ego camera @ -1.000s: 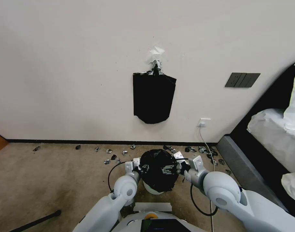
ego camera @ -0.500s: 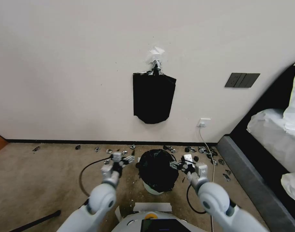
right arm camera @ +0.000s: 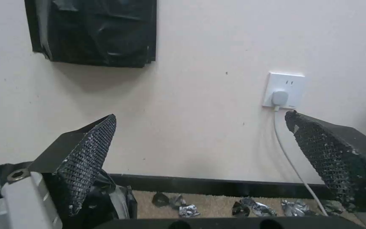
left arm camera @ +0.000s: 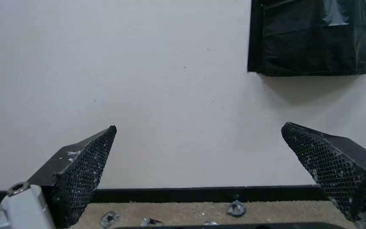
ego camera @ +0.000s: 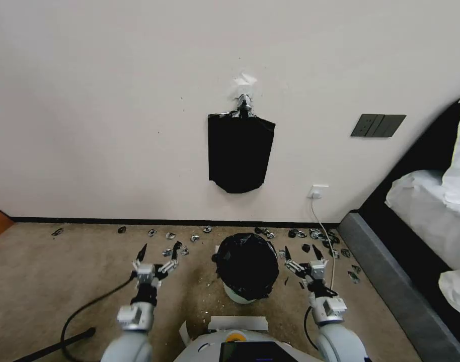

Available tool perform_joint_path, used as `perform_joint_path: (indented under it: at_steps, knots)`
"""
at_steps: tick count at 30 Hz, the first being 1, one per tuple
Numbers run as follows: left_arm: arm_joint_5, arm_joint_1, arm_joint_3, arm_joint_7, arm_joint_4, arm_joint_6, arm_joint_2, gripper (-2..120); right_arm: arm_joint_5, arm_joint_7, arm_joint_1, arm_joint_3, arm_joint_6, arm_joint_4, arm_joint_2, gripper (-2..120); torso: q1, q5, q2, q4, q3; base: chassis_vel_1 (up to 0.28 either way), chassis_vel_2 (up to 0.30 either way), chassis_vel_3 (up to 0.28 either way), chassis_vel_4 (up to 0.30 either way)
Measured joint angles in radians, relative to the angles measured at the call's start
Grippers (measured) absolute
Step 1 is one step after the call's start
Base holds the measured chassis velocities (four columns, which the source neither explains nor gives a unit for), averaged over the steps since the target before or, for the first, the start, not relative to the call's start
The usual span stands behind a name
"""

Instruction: Place a trash bag onto the trash bin.

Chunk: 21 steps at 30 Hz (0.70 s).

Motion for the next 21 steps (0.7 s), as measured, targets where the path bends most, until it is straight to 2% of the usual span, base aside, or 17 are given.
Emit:
perform_joint_path:
  at_steps: [21]
  knots:
    - [-0.01,-0.007,0.008,-0.004,0.003,0.008,0.004,100,0.007,0.007,0.005,-0.004,-0.01,0.003,-0.005,100,0.0,0.0,0.0,0.0002,0.0,0.0,0.0,0.0,0.0]
